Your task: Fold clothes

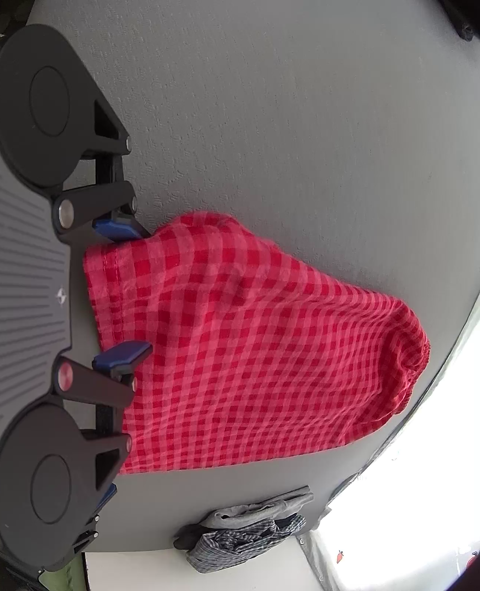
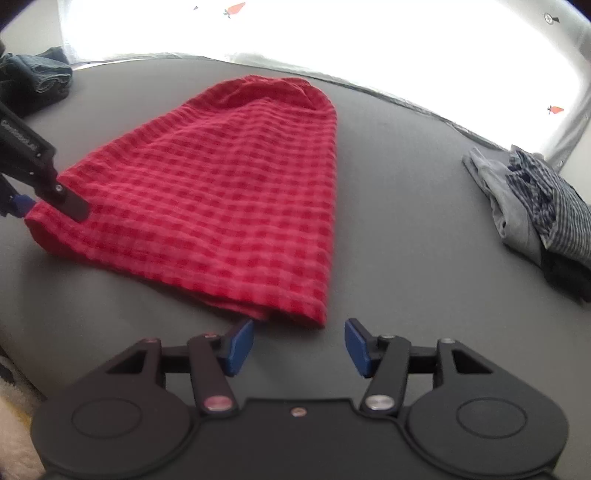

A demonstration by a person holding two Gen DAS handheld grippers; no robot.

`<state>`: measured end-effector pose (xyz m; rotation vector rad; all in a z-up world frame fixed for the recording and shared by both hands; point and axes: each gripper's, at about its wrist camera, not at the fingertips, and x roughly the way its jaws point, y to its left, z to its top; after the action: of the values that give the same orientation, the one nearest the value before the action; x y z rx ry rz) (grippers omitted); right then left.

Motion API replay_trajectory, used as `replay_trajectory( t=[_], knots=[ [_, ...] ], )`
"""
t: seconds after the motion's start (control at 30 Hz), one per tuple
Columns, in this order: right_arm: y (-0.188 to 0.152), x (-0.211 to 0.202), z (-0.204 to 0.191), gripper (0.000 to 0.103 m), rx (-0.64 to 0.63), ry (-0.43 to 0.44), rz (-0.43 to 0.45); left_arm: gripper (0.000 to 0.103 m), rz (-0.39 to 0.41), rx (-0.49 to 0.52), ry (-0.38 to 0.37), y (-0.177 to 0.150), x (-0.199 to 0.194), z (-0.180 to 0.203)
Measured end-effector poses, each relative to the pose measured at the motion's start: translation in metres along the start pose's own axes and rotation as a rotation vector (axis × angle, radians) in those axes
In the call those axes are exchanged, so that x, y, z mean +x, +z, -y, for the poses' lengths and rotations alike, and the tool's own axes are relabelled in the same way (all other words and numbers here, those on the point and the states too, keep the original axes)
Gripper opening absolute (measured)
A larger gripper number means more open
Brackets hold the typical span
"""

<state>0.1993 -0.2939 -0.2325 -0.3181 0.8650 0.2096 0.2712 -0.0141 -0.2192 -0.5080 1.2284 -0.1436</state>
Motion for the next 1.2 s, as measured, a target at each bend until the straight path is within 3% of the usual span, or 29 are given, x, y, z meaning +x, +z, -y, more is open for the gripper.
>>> replay_trajectory(
  t=[0.07,0.17,0.37,0.43,0.57,0.8,1.0,1.07,1.1,1.13,1.2],
  knots=[
    [0.002,0.002,-0.011,0.065,-0.075,-0.019,0.007,0.056,-0.002,0.001,-0.001,0.001,0.002,0.002],
    [0.003,0.012,-0.029,0.067,-0.213,-0.114,0.02,0.056,0.002,-0.01,0.003,0.001,0.003,0.001],
    [0.007,0.011,-0.031,0.067,-0.35,-0.441,0.125,0.056,0.006,-0.009,0.007,0.001,0.003,0.001],
    [0.007,0.012,-0.027,0.067,-0.368,-0.489,0.106,0.056,0.006,-0.011,0.007,0.002,0.003,0.0],
    [0.003,0.017,-0.023,0.067,-0.377,-0.476,0.032,0.056,0.007,-0.016,0.004,0.002,0.003,-0.002],
    [-0.001,0.015,-0.018,0.067,-0.349,-0.395,-0.004,0.055,0.001,0.039,0.042,0.001,0.002,0.005],
    [-0.001,0.025,-0.018,0.059,-0.345,-0.335,0.03,0.031,-0.008,0.106,0.058,-0.002,0.007,0.018],
    [-0.003,0.03,-0.021,0.05,-0.382,-0.317,0.038,0.017,-0.006,0.134,0.063,-0.002,0.009,0.024],
    [-0.004,0.032,-0.022,0.033,-0.407,-0.3,0.037,0.012,-0.001,0.148,0.058,-0.002,0.01,0.027],
    [-0.005,0.035,-0.024,0.008,-0.443,-0.278,0.027,0.005,0.005,0.16,0.053,-0.003,0.01,0.029],
    [-0.008,0.034,-0.027,0.004,-0.521,-0.252,0.022,0.004,0.02,0.167,0.058,-0.002,0.005,0.033]
  ],
)
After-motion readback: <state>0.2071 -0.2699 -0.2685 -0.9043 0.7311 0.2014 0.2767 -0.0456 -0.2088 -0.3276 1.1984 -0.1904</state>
